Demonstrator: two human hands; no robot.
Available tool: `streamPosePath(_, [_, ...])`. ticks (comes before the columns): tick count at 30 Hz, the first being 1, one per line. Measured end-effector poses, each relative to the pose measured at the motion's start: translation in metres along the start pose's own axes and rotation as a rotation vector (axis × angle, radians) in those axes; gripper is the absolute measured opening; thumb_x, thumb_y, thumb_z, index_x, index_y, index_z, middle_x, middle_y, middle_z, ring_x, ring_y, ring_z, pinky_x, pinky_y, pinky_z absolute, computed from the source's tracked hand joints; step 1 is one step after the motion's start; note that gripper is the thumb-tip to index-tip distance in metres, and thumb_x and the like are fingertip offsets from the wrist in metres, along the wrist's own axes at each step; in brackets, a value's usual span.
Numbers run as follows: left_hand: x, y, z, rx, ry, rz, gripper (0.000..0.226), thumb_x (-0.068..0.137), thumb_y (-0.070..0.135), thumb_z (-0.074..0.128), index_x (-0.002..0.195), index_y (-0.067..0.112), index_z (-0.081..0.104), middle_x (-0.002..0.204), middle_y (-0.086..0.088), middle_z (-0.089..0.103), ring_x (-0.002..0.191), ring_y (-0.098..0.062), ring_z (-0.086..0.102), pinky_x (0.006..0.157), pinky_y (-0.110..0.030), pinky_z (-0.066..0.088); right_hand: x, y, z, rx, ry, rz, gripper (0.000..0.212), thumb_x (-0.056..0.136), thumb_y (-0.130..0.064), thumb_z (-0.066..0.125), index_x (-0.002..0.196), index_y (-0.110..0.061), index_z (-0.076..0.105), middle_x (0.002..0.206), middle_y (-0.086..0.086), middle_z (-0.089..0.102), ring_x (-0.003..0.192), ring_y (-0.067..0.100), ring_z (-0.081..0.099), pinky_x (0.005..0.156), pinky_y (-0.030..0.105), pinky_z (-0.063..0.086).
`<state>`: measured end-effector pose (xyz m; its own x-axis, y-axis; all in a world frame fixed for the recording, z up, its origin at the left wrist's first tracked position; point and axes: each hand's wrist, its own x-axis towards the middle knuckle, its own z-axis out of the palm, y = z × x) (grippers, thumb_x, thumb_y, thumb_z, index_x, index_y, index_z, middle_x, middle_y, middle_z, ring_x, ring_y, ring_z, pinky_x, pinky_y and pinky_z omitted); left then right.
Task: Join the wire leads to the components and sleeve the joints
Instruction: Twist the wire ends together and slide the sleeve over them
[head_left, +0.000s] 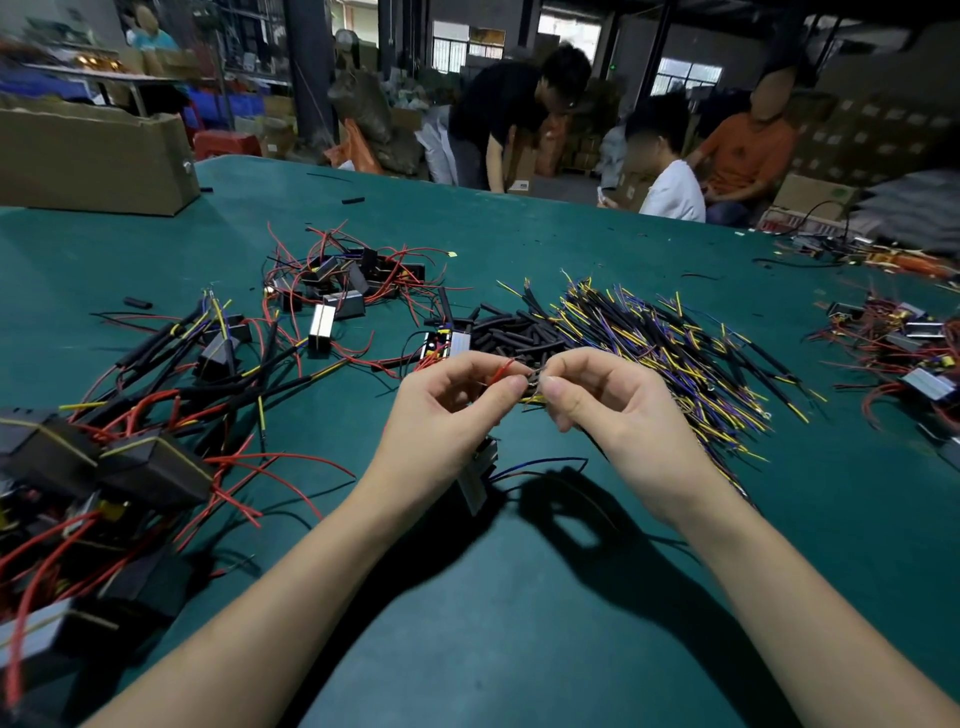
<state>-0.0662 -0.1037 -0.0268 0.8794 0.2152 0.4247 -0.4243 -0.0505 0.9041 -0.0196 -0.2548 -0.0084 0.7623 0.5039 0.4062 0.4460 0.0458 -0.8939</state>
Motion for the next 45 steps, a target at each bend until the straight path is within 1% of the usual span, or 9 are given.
streamPosePath(9, [-0.001,0.004,0.0,0.024,-0.028,0.009,0.012,0.087,0.004,0.064,0.084,0.014,0.069,0.062,0.016,0.063,0.059,0.003,0.051,0.06,-0.01,0.04,0.0,0.006,0.002,0.051,0.079,0.06,0.012,0.09,-0.011,0.061,0.081,-0.017,0.065,0.062,-0.002,0.055,0.06,0.009,0.047,0.064,0.017,0.04])
streamPosePath(17, [-0.002,0.007,-0.003,0.129,-0.03,0.088,0.001,0.084,0.009,0.069,0.083,0.009,0.069,0.078,-0.013,0.068,0.065,-0.026,0.052,0.063,-0.035,0.044,-0.001,0.005,0.003,0.037,0.082,0.054,0.008,0.089,-0.018,0.064,0.081,-0.019,0.066,0.063,0.0,0.057,0.061,0.011,0.049,0.066,0.02,0.041])
streamPosePath(27, [0.001,0.011,-0.006,0.17,-0.032,0.087,0.011,0.087,0.008,0.066,0.077,0.003,0.066,0.069,-0.009,0.062,0.063,-0.013,0.05,0.06,-0.024,0.04,-0.003,-0.003,0.01,-0.001,0.064,-0.025,0.011,0.09,0.0,0.06,0.089,-0.01,0.064,0.068,-0.013,0.065,0.06,0.001,0.054,0.062,0.013,0.044])
streamPosePath(31, [0.001,0.015,-0.006,0.152,-0.052,-0.008,0.018,0.087,0.008,0.065,0.071,0.001,0.063,0.062,-0.002,0.052,0.056,-0.008,0.041,0.053,-0.017,0.033,-0.004,-0.005,0.008,-0.248,0.094,-0.182,0.017,0.086,0.0,0.066,0.083,-0.016,0.067,0.07,-0.015,0.064,0.061,0.001,0.054,0.062,0.012,0.041])
streamPosePath(34, [0.005,0.018,-0.007,0.089,-0.069,-0.192,0.024,0.084,0.01,0.064,0.06,0.01,0.064,0.06,-0.002,0.053,0.058,-0.009,0.042,0.055,-0.018,0.035,-0.004,-0.004,0.003,-0.564,0.093,-0.423,0.011,0.085,0.0,0.066,0.083,-0.01,0.068,0.078,-0.004,0.064,0.067,0.013,0.057,0.064,0.027,0.045])
streamPosePath(37, [0.01,0.017,-0.009,0.049,-0.114,-0.391,0.034,0.081,0.017,0.063,0.048,0.018,0.055,0.056,-0.006,0.043,0.061,-0.018,0.033,0.061,-0.034,0.028,-0.003,-0.001,0.003,-0.887,0.096,-0.638,0.007,0.087,-0.004,0.061,0.083,-0.007,0.067,0.08,0.0,0.062,0.065,0.02,0.056,0.062,0.039,0.044])
streamPosePath(39, [0.01,0.016,-0.011,0.105,-0.133,-0.364,0.032,0.084,0.02,0.064,0.054,0.02,0.055,0.056,-0.004,0.045,0.059,-0.018,0.033,0.059,-0.032,0.028,-0.004,0.001,0.003,-0.835,0.097,-0.572,0.006,0.085,-0.004,0.062,0.083,-0.008,0.066,0.079,-0.002,0.061,0.065,0.016,0.054,0.063,0.033,0.044])
streamPosePath(42, [0.005,0.017,-0.012,0.22,-0.133,-0.12,0.012,0.089,0.016,0.063,0.078,0.017,0.059,0.06,-0.001,0.05,0.057,-0.013,0.042,0.056,-0.025,0.035,-0.004,0.001,0.002,-0.545,0.083,-0.321,0.009,0.084,-0.003,0.064,0.081,-0.012,0.066,0.075,-0.007,0.06,0.065,0.006,0.051,0.064,0.014,0.038])
streamPosePath(45, [0.003,0.015,-0.014,0.357,-0.167,0.089,0.004,0.086,0.014,0.066,0.085,0.015,0.063,0.063,-0.008,0.054,0.058,-0.014,0.044,0.058,-0.03,0.039,-0.002,0.001,0.002,-0.347,0.085,-0.128,0.019,0.086,-0.003,0.065,0.078,-0.02,0.066,0.068,-0.015,0.062,0.06,0.0,0.051,0.061,0.014,0.04])
